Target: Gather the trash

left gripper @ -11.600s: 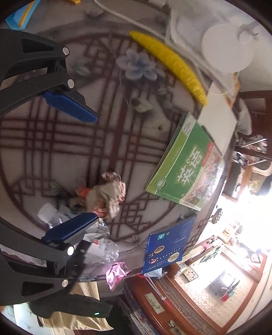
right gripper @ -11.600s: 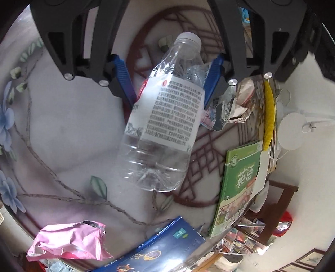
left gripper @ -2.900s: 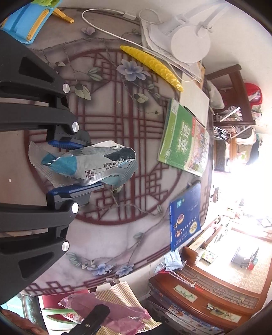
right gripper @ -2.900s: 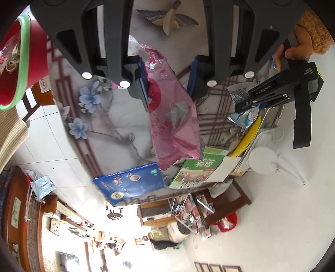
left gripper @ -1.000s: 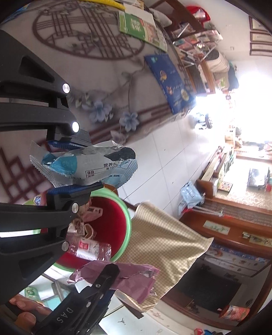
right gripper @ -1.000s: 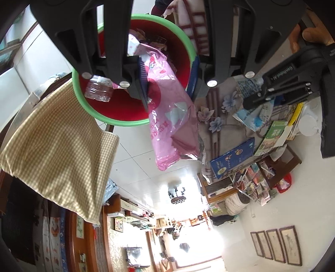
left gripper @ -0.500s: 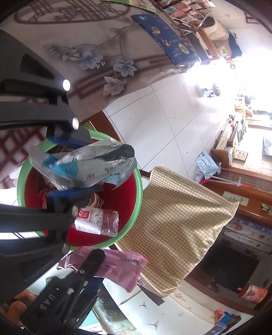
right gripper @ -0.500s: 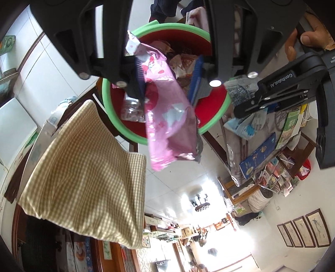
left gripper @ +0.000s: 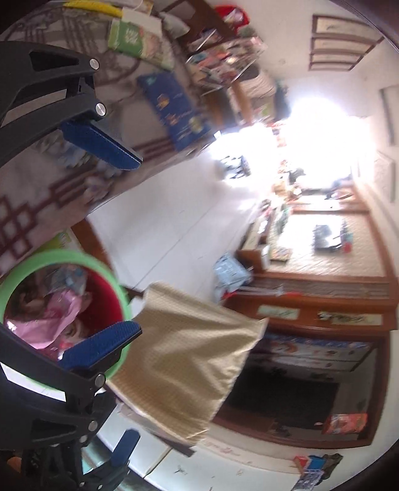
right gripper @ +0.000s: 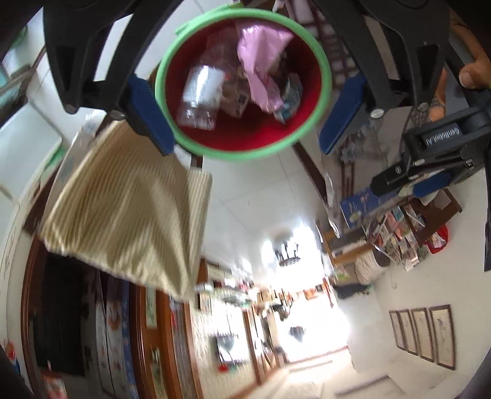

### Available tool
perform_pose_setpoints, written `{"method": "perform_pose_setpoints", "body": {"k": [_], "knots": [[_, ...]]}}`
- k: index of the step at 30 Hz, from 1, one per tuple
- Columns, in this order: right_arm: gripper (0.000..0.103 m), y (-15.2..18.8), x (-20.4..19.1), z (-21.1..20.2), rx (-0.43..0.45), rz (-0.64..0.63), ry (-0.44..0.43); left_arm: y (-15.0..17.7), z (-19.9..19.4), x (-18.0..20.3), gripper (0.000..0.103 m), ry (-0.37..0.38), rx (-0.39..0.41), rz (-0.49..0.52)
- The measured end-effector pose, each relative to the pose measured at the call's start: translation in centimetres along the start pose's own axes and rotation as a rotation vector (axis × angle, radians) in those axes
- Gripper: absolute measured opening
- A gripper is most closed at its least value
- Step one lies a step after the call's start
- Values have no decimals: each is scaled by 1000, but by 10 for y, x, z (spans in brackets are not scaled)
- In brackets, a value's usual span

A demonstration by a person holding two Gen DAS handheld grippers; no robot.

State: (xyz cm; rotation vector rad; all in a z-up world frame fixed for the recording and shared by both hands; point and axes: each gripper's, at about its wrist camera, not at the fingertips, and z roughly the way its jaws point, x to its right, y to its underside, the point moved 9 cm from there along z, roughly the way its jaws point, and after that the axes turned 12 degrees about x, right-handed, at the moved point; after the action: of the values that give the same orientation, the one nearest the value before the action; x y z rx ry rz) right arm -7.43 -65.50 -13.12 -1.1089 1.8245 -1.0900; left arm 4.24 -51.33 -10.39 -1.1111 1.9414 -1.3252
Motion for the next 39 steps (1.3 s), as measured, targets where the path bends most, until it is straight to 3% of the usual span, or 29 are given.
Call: {"method": "perform_pose_setpoints", "body": {"k": [5,7,8,11,13,17,19,23,30,39], "knots": [[98,-30,-39,-18,172,-58,-6,-46,-38,-49,95,-82,146,-17],[98,-46,-60,-35,286,-42,-48,-60,-56,-70,95,-139,200,-16],[98,-57,-73,-48,386,-25,-77,-68,-66,-82,95,-164,240,-19],[99,-71,-96,-72,595,29,-9,-87,-103,-115,95,-221,382,-26],[99,-73,-111,-73,585,50,-1,-95,-124,-133,95,-230,443,-24],[99,-62,-157,-61,494,5,2,-88,-154,-166,95,-229,489,-59],[98,-54,-181,-56,466,-29,37,-80,-155,-188,95,-236,442,-72],[98,-29,-221,-51,394,-19,24,-53,-151,-226,95,-222,349,-102],[98,-11,-277,-55,351,-54,15,-33,-161,-288,95,-244,289,-154],[98,0,-304,-55,295,-75,12,-25,-169,-314,95,-240,262,-191]]}}
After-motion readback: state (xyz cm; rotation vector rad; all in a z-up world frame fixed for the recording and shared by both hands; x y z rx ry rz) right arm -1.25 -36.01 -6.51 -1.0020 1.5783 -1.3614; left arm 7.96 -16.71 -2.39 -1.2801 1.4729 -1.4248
